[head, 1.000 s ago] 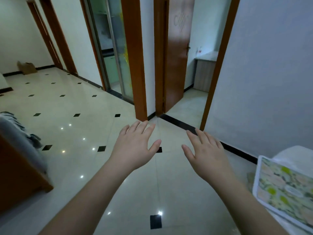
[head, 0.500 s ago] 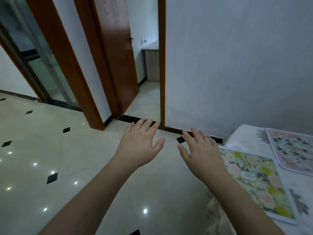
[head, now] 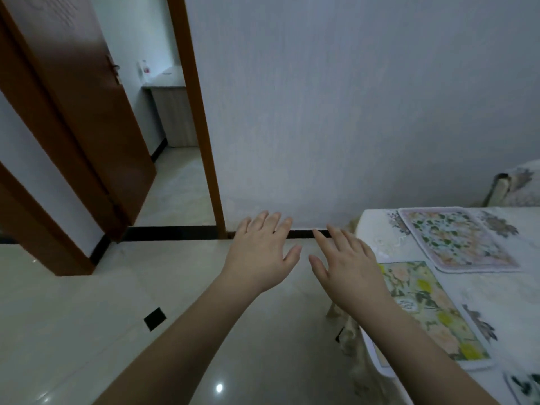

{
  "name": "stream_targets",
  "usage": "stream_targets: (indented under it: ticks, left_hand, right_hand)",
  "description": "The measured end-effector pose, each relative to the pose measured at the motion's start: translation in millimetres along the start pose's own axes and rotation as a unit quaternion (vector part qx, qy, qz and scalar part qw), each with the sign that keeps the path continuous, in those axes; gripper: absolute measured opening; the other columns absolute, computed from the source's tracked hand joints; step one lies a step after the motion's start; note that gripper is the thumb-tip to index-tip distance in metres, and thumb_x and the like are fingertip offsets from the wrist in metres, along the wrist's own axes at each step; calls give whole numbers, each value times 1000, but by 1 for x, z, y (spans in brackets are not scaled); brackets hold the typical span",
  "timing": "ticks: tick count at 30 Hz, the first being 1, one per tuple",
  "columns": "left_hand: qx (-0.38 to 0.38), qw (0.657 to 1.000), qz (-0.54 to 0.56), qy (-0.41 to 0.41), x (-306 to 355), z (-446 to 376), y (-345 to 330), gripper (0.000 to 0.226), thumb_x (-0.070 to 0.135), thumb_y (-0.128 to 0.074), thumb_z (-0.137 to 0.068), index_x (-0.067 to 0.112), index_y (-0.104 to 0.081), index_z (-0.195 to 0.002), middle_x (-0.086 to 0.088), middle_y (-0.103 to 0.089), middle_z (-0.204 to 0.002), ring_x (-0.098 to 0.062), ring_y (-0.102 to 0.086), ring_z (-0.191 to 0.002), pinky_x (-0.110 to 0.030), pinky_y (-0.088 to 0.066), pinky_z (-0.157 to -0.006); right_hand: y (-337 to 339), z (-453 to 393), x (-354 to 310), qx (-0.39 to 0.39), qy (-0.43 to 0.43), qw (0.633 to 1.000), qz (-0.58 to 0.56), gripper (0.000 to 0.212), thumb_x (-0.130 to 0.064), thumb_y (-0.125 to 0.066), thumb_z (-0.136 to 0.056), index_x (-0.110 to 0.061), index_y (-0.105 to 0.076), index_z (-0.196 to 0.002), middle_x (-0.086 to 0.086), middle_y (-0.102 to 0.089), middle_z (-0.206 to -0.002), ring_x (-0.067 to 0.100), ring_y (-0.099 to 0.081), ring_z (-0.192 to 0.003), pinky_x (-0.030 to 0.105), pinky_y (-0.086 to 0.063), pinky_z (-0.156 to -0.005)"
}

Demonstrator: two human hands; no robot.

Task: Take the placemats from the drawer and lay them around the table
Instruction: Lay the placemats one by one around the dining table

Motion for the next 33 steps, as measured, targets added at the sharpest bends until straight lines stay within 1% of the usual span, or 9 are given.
stream_targets:
  ticks: [7,9,12,14,17,20,24,28,33]
  left_hand:
    - [42,992,-1,-121,-20,-64,-27,63,54,-25,-100,26,-15,-157,0,-21,-163,-22,-15,-150,-45,-12,-120]
    - [46,987,8,-153,-11,-78,-37,64,54,-25,-98,24,-25,-155,-2,-31,-159,-24,-26,-147,-46,-21,-117]
    - [48,977,29,-208,11,-100,-51,64,52,-30,-93,19,-46,-144,-5,-53,-143,-27,-48,-133,-46,-35,-107]
    - [59,969,40,-238,24,-112,-62,62,50,-35,-91,18,-52,-140,-5,-58,-139,-27,-54,-127,-47,-40,-103]
    - [37,958,49,-279,49,-138,-82,64,51,-33,-92,18,-50,-143,-5,-55,-143,-27,-50,-132,-49,-42,-104]
    - [15,948,46,-315,79,-165,-101,65,52,-28,-93,19,-48,-145,-5,-52,-146,-26,-46,-136,-48,-38,-108]
    - [16,931,50,-362,121,-199,-120,60,49,-35,-92,18,-55,-140,-4,-59,-139,-25,-54,-131,-46,-45,-102]
    - [-18,912,29,-408,153,-230,-143,60,48,-36,-94,17,-52,-142,-7,-57,-141,-26,-51,-133,-49,-42,-106]
    - [-44,891,17,-452,179,-251,-173,59,46,-35,-93,16,-54,-140,-10,-59,-139,-28,-54,-130,-48,-44,-104]
  right_hand:
    - [-16,-20,3,14,-103,994,31,56,-46,-32,-90,-23,-58,-134,9,-56,-140,30,-51,-130,46,-41,-104]
    - [-21,-17,14,15,-130,991,40,56,-46,-34,-90,-23,-58,-135,8,-55,-141,31,-51,-130,46,-42,-104]
    - [-28,-12,38,15,-173,983,56,56,-47,-35,-92,-22,-54,-139,9,-53,-143,31,-49,-132,47,-40,-105]
    - [-30,-9,54,7,-202,977,59,58,-48,-30,-93,-22,-52,-140,9,-52,-144,31,-49,-132,48,-41,-105]
    - [-41,-3,83,-5,-250,966,69,60,-49,-28,-93,-23,-49,-143,9,-49,-146,31,-48,-133,48,-41,-105]
    - [-57,4,113,-17,-287,954,79,59,-50,-33,-94,-24,-46,-145,7,-46,-149,29,-47,-135,46,-39,-107]
    - [-70,-2,151,-21,-342,937,71,59,-51,-36,-93,-23,-49,-143,8,-51,-145,30,-51,-131,47,-41,-105]
    - [-79,-12,179,-3,-372,927,55,60,-47,-33,-91,-18,-55,-138,9,-59,-137,30,-59,-123,48,-47,-99]
    - [-98,-21,197,0,-392,919,35,61,-44,-32,-90,-19,-50,-142,9,-55,-141,30,-54,-128,49,-47,-102]
Point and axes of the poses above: each hand's wrist, its own z-axis away from the middle knuckle, its own y-axis out of the back of the hand, x = y × z, the point moved 1 cm from there along -z, towards the middle knuckle
